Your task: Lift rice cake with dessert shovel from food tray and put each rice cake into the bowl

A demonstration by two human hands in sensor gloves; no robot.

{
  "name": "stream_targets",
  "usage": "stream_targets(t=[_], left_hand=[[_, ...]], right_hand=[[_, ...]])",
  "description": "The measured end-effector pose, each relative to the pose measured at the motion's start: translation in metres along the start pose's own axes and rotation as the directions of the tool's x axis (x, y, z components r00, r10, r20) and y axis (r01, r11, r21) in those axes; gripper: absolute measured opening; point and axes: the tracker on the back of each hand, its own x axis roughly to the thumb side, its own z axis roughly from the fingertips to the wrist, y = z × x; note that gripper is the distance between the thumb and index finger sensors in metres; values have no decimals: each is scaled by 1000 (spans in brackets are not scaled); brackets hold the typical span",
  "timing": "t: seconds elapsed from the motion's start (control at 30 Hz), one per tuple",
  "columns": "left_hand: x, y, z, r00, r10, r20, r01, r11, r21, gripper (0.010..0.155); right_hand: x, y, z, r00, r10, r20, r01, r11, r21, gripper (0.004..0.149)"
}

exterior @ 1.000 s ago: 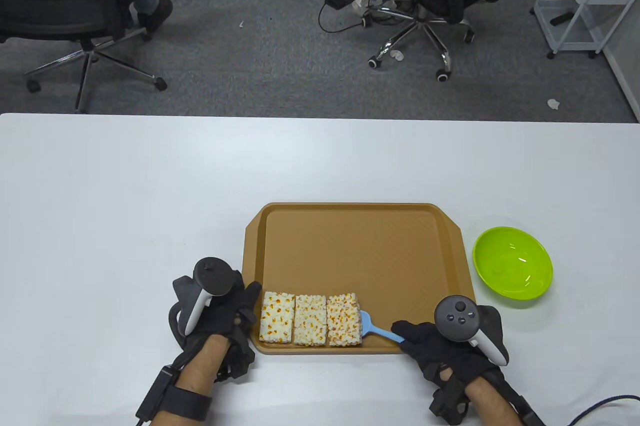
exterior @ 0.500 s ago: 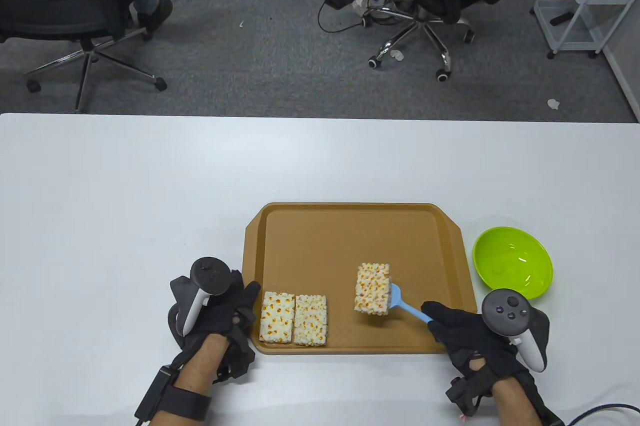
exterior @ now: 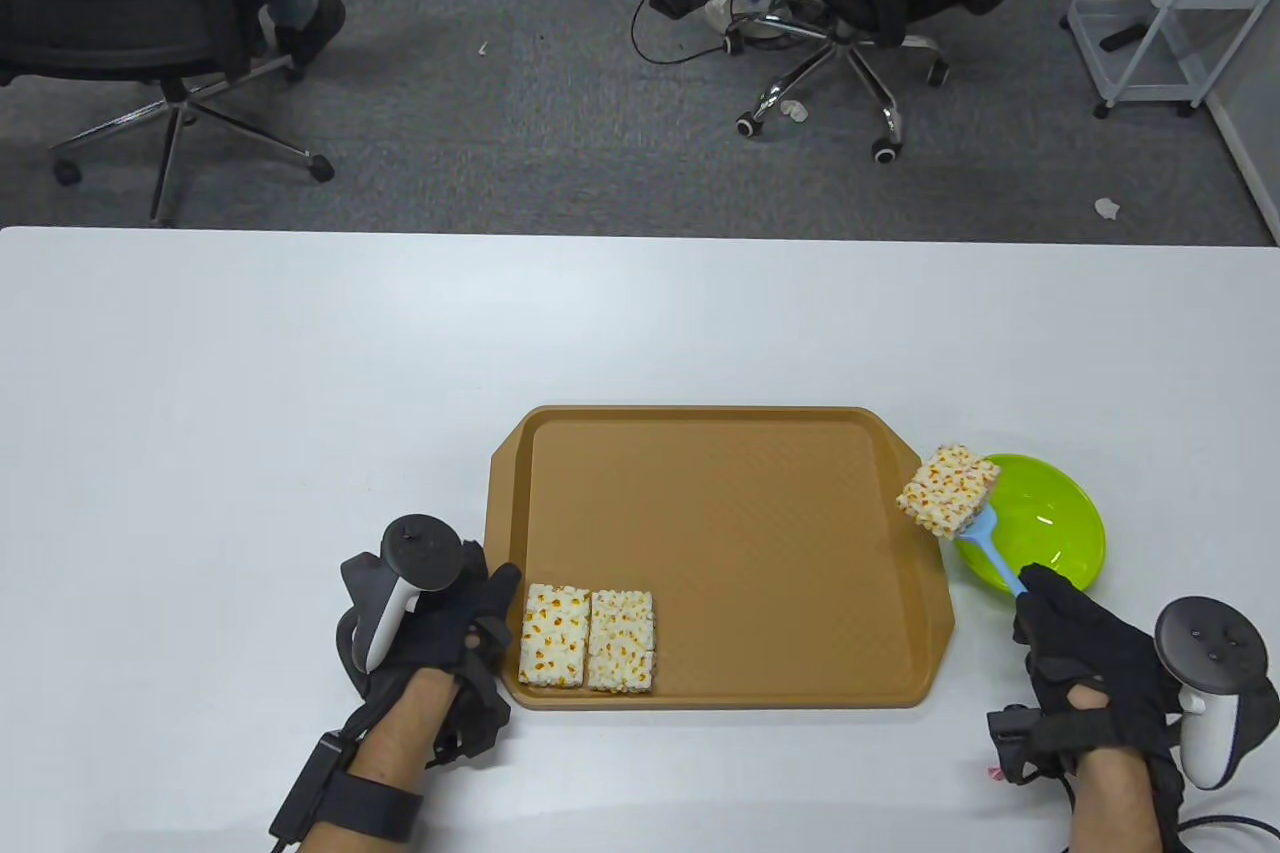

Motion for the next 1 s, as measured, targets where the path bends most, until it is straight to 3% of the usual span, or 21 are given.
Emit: stream_targets(t=[0.13, 0.37, 0.5, 0.63, 0.8, 1.0], left_hand=[[0, 0, 0, 1000, 0, 0, 0, 1000, 0, 66], [0, 0, 0, 1000, -2, 2, 2, 1000, 1, 66], [0, 0, 0, 1000, -3, 3, 3, 1000, 0, 66], [0, 0, 0, 1000, -1, 4, 1, 1000, -1, 66], [0, 0, 0, 1000, 2, 5, -2, 1000, -4, 66], [0, 0, 0, 1000, 4, 6, -4, 1000, -6, 66]], right_hand=[[-11, -11, -5, 996, -19, -93, 14, 998, -54, 49], [-22, -13, -15, 976, 42, -212, -57, 996, -62, 49], [-22, -8, -19, 969, 79, -233, -94, 994, -54, 49], [-12, -3, -15, 951, 202, -232, -231, 968, -103, 49], [10, 4, 0, 894, 386, -227, -438, 860, -262, 47], [32, 13, 14, 768, 587, -257, -636, 649, -418, 47]])
